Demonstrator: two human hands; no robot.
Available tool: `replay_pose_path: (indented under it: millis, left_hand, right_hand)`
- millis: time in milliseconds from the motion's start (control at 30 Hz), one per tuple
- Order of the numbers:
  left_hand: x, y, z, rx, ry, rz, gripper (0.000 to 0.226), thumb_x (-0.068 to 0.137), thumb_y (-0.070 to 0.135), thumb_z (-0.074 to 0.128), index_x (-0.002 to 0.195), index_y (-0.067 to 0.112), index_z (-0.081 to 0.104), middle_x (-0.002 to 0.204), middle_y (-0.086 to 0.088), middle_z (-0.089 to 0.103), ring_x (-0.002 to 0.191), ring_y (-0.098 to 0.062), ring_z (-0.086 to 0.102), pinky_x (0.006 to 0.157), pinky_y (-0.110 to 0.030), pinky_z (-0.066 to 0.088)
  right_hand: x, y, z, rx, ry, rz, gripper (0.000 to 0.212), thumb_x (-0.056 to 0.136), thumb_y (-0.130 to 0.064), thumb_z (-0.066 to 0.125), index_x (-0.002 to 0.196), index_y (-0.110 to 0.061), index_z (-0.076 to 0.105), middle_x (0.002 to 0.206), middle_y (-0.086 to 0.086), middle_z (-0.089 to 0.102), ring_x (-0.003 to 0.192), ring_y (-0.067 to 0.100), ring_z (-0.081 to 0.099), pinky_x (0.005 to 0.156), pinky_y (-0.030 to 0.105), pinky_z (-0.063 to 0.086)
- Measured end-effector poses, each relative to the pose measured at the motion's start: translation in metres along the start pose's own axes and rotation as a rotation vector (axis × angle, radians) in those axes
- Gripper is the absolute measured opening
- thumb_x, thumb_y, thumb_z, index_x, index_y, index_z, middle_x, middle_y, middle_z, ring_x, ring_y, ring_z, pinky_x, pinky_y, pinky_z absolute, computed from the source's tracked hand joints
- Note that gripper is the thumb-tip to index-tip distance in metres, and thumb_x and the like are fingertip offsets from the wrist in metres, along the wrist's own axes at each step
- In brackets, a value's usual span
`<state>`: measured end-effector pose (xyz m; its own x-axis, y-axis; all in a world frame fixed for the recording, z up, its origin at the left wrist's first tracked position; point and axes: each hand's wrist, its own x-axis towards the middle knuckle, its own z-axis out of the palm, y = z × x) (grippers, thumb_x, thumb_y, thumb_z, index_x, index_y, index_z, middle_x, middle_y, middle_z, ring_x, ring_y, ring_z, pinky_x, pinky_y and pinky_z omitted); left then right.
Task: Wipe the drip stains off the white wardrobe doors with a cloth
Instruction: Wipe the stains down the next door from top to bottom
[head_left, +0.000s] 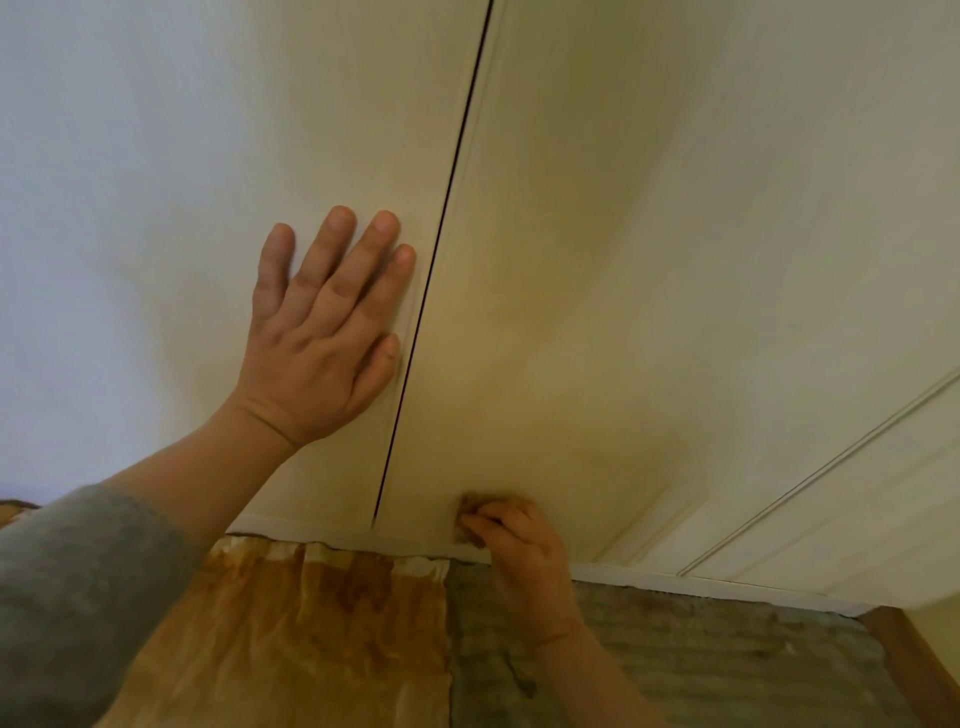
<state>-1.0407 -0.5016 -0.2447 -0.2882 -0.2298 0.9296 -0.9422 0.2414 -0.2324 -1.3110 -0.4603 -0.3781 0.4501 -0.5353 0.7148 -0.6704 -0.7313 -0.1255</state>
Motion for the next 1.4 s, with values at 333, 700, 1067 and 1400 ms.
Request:
replay_pose_path:
  millis: [333, 700, 1067, 1400]
  left_hand:
    - [0.003, 0.023, 0.003, -0.095, 0.033, -0.138, 0.068, 0.096, 0.025, 0.038, 0.158, 0.011, 0.013, 0.166, 0.002, -0.005, 0.153, -0.024, -0.005, 0.12, -0.053, -0.007]
    - [0.003, 0.035, 0.001, -0.092, -0.007, -0.202, 0.078, 0.099, 0.049, 0.039, 0.158, 0.009, 0.007, 0.165, 0.004, -0.014, 0.152, -0.022, -0.013, 0.118, -0.056, -0.008]
    - [0.006, 0.043, 0.012, -0.057, 0.021, -0.261, 0.083, 0.096, 0.056, 0.038, 0.156, 0.007, 0.009, 0.164, 0.003, -0.016, 0.15, -0.023, -0.015, 0.117, -0.057, -0.011]
    - [0.004, 0.042, 0.011, -0.056, 0.018, -0.245, 0.088, 0.095, 0.059, 0.037, 0.158, 0.013, -0.003, 0.164, 0.004, -0.018, 0.15, -0.023, -0.017, 0.116, -0.056, -0.012]
  right_hand:
    - [0.107, 0.008, -0.086, -0.056, 0.628, 0.024, 0.016, 0.089, 0.007, 0.065, 0.102, 0.001, 0.071, 0.103, 0.01, 0.063, 0.094, 0.028, 0.06, 0.074, 0.041, 0.055]
    - [-0.016, 0.02, -0.03, 0.055, 0.044, 0.152, 0.022, 0.083, -0.007, 0.07, 0.105, -0.005, 0.071, 0.111, -0.001, 0.055, 0.098, 0.014, 0.057, 0.07, 0.033, 0.058]
    - [0.06, 0.03, -0.065, -0.116, 0.517, 0.027, 0.016, 0.093, 0.001, 0.057, 0.104, -0.01, 0.06, 0.105, 0.005, 0.054, 0.095, 0.025, 0.056, 0.08, 0.035, 0.054]
    - [0.006, 0.016, -0.077, 0.086, 0.385, 0.366, 0.026, 0.084, 0.006, 0.057, 0.104, -0.009, 0.065, 0.105, 0.004, 0.061, 0.088, 0.021, 0.061, 0.07, 0.034, 0.057]
